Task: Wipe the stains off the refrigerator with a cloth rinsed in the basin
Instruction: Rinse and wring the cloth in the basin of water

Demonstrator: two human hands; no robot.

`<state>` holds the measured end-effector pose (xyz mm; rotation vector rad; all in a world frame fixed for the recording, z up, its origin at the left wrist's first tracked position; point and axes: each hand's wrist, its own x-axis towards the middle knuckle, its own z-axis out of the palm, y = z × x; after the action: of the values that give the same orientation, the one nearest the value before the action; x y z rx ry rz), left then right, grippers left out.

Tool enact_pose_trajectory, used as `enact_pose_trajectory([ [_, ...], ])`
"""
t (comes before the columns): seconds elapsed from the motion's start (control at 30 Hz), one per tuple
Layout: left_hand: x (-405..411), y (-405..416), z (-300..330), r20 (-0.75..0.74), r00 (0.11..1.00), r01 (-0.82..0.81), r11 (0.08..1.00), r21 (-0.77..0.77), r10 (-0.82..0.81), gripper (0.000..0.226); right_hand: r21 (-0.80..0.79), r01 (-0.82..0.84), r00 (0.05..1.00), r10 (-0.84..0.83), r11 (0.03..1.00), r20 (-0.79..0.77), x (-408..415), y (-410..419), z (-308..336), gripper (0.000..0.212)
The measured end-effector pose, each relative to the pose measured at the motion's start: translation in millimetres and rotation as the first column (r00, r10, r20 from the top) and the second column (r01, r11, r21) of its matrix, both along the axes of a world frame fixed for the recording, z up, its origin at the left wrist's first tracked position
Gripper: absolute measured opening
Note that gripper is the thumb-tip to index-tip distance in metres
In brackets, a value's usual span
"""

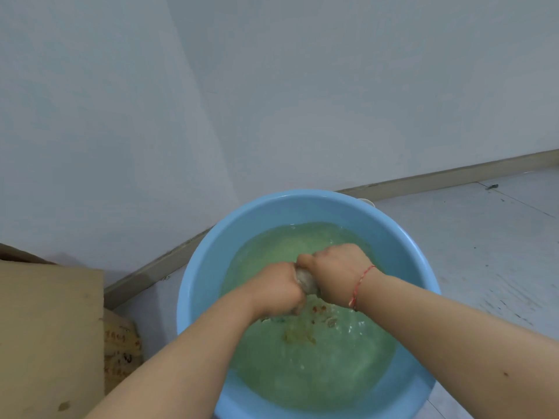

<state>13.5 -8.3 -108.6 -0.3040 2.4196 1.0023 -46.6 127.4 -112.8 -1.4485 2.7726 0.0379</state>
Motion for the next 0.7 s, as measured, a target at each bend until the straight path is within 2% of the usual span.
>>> enact_pose_trajectory([
  [0.07, 3.4, -2.8, 4.0, 0.173, 0.983, -0.113, 0.960, 0.255, 0.069, 0.020, -0.146, -0.097, 0.985, 0.074, 0.985, -0.158, -2.2, 3.5, -13.1, 0.031],
  [0.1, 5.1, -5.6, 6.0, 0.262, 0.962, -0.177, 0.910, 0.375, 0.079, 0.018, -0.205, -0.129, 0.975, 0.087, 0.970, -0.205, -3.2, 3.8, -18.5, 0.031],
  [0.17, 5.0, -9.1, 10.8, 0.441, 0.897, -0.320, 0.738, 0.593, 0.034, 0.012, -0.299, -0.185, 0.945, 0.087, 0.936, -0.315, -4.8, 2.3, -25.0, 0.020],
  [0.23, 1.9, -7.4, 15.5, 0.497, 0.868, -0.413, 0.586, 0.697, 0.020, 0.013, -0.324, -0.168, 0.937, 0.049, 0.931, -0.345, -6.8, 2.7, -23.5, 0.019],
  [0.3, -1.8, -3.2, 21.0, 0.432, 0.890, -0.431, 0.578, 0.693, 0.145, 0.008, -0.304, 0.004, 0.975, -0.071, 0.953, -0.210, -11.2, 3.4, -16.7, 0.029],
  [0.33, -3.8, -1.7, 23.0, 0.348, 0.906, -0.421, 0.598, 0.682, 0.241, 0.010, -0.249, 0.156, 0.985, -0.169, 0.956, -0.029, -12.2, 3.8, -11.7, 0.031],
  [0.37, -5.3, -1.8, 25.4, 0.245, 0.913, -0.404, 0.636, 0.658, 0.326, 0.020, -0.193, 0.315, 0.933, -0.265, 0.929, 0.244, -11.9, 3.6, -7.2, 0.030],
  [0.4, -6.5, -4.5, 26.4, 0.117, 0.917, -0.369, 0.702, 0.609, 0.381, 0.038, -0.159, 0.445, 0.798, -0.309, 0.881, 0.517, -13.0, 2.5, -4.2, 0.027],
  [0.43, -7.1, -9.2, 25.9, -0.054, 0.921, -0.306, 0.805, 0.508, 0.385, 0.059, -0.154, 0.569, 0.608, -0.287, 0.808, 0.740, -15.2, 2.4, -3.6, 0.022],
  [0.47, -6.4, -14.2, 25.0, -0.270, 0.914, -0.211, 0.923, 0.321, 0.303, 0.076, -0.118, 0.670, 0.404, -0.226, 0.733, 0.887, -18.1, 3.2, -2.0, 0.019],
  [0.5, -5.7, -19.3, 21.7, -0.472, 0.875, -0.096, 0.994, 0.050, 0.108, 0.086, -0.051, 0.712, 0.239, -0.173, 0.700, 0.955, -20.8, 5.8, -0.2, 0.018],
  [0.53, -4.9, -22.2, 18.1, -0.601, 0.790, -0.005, 0.979, -0.205, -0.122, 0.089, 0.024, 0.701, 0.104, -0.136, 0.713, 0.985, -22.6, 9.2, 2.8, 0.017],
  [0.57, -4.9, -23.4, 13.6, -0.658, 0.683, 0.066, 0.924, -0.377, -0.317, 0.089, 0.101, 0.640, -0.017, -0.117, 0.762, 0.993, -22.8, 12.0, 6.5, 0.017],
  [0.6, -5.1, -22.9, 8.4, -0.678, 0.579, 0.131, 0.873, -0.470, -0.452, 0.084, 0.159, 0.541, -0.125, -0.108, 0.826, 0.986, -21.2, 13.1, 10.0, 0.020],
  [0.63, -5.0, -22.2, 3.7, -0.691, 0.500, 0.168, 0.841, -0.514, -0.522, 0.076, 0.187, 0.430, -0.208, -0.104, 0.883, 0.973, -18.8, 12.6, 13.1, 0.022],
  [0.67, -4.9, -20.6, 0.1, -0.697, 0.464, 0.173, 0.827, -0.534, -0.547, 0.065, 0.192, 0.342, -0.260, -0.104, 0.920, 0.960, -15.7, 11.3, 15.5, 0.022],
  [0.7, -4.3, -18.1, -0.2, -0.684, 0.461, 0.163, 0.812, -0.561, -0.565, 0.053, 0.187, 0.299, -0.263, -0.107, 0.936, 0.959, -13.1, 8.7, 17.4, 0.022],
])
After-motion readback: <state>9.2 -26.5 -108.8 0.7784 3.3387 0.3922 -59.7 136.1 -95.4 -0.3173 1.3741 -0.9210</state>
